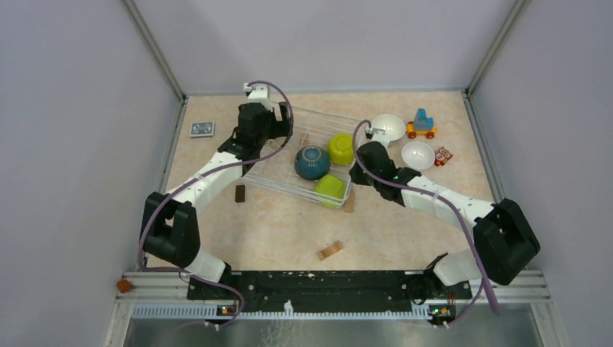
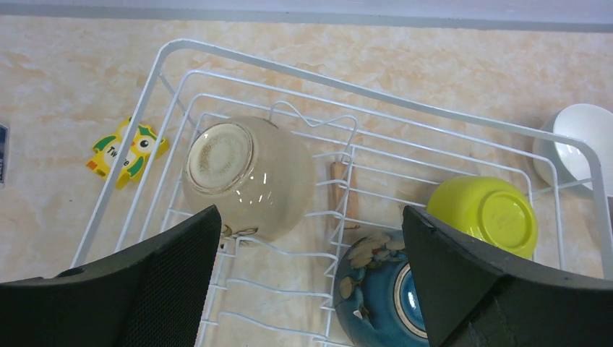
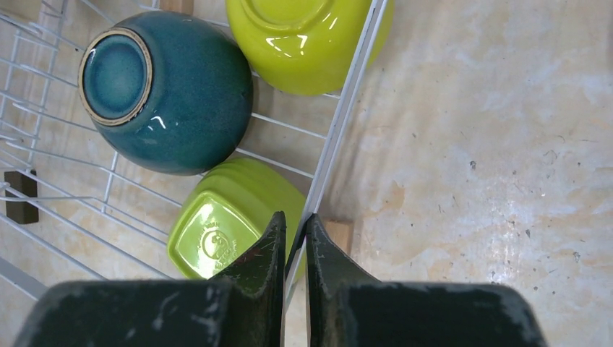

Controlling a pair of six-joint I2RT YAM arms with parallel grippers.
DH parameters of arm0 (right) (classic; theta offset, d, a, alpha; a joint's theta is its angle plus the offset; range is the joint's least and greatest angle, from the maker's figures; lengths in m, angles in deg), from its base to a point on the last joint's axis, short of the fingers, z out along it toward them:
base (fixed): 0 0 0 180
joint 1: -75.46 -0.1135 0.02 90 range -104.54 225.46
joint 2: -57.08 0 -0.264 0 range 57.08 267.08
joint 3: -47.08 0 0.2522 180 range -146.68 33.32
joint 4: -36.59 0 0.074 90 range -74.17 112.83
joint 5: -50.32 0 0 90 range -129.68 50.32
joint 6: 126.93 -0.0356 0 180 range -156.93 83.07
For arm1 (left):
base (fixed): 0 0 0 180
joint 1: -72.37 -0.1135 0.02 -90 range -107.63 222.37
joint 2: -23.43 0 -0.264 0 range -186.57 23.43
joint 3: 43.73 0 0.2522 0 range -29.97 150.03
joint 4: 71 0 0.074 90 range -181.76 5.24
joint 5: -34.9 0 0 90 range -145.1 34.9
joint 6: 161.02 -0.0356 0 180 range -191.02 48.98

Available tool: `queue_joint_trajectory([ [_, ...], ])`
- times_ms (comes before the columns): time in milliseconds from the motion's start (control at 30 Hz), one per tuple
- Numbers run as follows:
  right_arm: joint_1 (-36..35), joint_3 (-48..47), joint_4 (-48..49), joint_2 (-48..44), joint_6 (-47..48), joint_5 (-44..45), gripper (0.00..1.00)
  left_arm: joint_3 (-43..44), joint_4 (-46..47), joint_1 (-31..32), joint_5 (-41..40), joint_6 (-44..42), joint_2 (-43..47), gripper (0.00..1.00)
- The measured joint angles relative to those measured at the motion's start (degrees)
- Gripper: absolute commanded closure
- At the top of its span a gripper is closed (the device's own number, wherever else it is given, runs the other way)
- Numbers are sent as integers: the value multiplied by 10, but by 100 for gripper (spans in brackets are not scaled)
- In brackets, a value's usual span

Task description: Unload the bowls from the dish rack

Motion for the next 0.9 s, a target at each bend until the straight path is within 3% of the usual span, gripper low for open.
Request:
queue_joint_trajectory([
  [233, 0, 6, -1, -9, 33, -9, 95, -49, 31, 0, -19, 27, 44, 1],
  [367, 0, 33, 8, -37, 51, -16, 80, -64, 36, 0, -16, 25, 54, 1],
  [533, 0, 41, 9, -50, 94, -35, 72, -65, 33, 0, 2, 1, 55, 1],
  [600, 0, 41, 10, -52, 106, -38, 63, -59, 26, 0, 15, -10, 53, 1],
  [833, 0, 41, 40, -64, 124, -45, 15, -12, 15, 1, 48, -64, 14, 1],
  [900, 0, 41, 41, -67, 122, -42, 11, 24, -4, 1, 47, -94, -11, 1],
])
